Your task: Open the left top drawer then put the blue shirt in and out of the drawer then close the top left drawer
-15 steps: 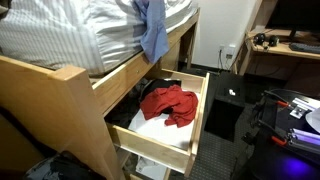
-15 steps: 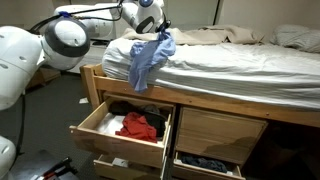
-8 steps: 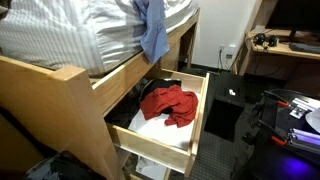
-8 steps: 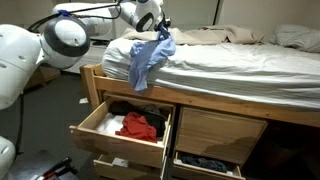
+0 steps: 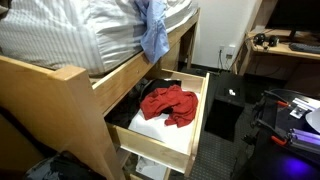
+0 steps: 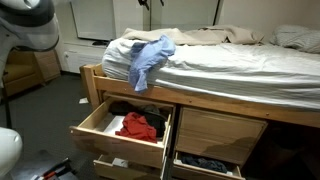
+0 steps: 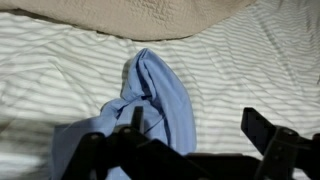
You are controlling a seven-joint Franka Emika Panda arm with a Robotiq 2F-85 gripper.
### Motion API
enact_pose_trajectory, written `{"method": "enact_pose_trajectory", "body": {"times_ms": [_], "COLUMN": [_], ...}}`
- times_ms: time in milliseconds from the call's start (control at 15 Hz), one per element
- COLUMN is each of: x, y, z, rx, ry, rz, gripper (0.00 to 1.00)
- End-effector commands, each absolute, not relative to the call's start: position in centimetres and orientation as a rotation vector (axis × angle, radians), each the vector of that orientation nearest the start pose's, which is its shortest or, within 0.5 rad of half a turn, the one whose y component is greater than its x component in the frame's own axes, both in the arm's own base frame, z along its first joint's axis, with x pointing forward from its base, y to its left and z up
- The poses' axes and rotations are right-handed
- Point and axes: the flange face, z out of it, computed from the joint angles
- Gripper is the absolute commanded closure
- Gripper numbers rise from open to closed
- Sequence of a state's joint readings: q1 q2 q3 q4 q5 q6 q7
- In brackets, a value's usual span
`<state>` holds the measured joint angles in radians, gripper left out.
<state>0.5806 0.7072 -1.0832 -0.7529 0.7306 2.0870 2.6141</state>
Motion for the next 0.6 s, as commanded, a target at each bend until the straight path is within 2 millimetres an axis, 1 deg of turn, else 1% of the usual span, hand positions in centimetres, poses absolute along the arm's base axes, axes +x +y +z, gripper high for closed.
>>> {"method": "enact_pose_trajectory", "body": {"times_ms": [0, 67, 133, 200, 267, 400, 467, 533], "x": [68.5, 68.3, 68.2, 68.5, 68.3, 68.2, 68.9, 68.7], "y": [6.6, 7.4, 8.7, 7.5, 8.2, 9.0, 7.1, 5.6], "z": [76.6, 77.2, 78.1, 77.7, 78.0, 78.0, 75.3, 74.7], "rx": [-0.432, -0.448, -0.471, -0.455, -0.465, -0.479, -0.431, -0.404], "ry": [2.273, 2.252, 2.194, 2.222, 2.211, 2.206, 2.3, 2.347], "rz": [-0.12, -0.079, -0.036, -0.119, -0.092, -0.077, -0.124, -0.168], "gripper": [0.0, 0.0, 0.0, 0.0, 0.0, 0.0, 0.0, 0.0]}}
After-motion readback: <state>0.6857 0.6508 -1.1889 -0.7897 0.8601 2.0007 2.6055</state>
